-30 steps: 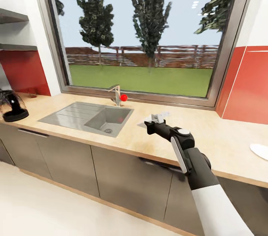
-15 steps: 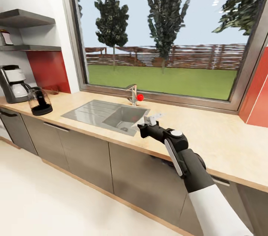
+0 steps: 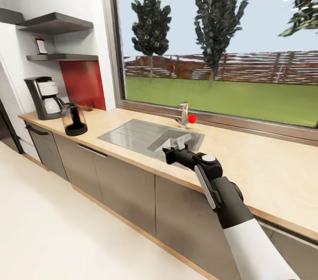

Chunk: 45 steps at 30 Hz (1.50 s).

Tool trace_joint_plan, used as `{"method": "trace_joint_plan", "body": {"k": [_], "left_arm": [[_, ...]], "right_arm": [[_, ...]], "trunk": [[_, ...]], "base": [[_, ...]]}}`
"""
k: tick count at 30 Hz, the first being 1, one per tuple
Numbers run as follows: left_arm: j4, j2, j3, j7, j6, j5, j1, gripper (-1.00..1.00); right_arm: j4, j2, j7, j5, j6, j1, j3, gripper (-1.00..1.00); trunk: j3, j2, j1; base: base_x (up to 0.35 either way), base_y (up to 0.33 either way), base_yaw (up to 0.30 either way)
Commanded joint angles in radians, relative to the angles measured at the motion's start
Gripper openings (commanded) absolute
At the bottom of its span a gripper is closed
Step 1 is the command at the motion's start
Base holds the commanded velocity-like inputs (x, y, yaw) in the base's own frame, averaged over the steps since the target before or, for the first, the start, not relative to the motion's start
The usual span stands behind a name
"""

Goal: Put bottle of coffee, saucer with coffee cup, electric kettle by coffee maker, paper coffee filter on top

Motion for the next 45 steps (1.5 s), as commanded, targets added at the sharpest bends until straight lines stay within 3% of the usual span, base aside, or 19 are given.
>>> {"method": "trace_joint_plan", "body": {"k": [1, 24, 45], "left_arm": [[-0.001, -0.001, 0.003, 0.0, -0.001, 0.005, 0.0, 1.0], [-0.001, -0.001, 0.003, -0.001, 0.002, 0.005, 0.0, 1.0], [-0.002, -0.001, 0.003, -0.002, 0.003, 0.005, 0.0, 1.0]], "right_arm": [[0.0, 0.001, 0.003, -0.001, 0.006, -0.001, -0.001, -1.0], [0.013, 0.003, 0.003, -0.001, 0.004, -0.001, 0.002, -1.0], [0.022, 0.003, 0.003, -0.001, 0.002, -0.001, 0.002, -1.0]], "trunk": [[-0.001, -0.001, 0.0], [-0.001, -0.001, 0.0], [-0.001, -0.001, 0.0]], "base": [[0.163, 0.276, 0.265], [0.061, 0.306, 0.268], [0.239, 0.262, 0.21]]}}
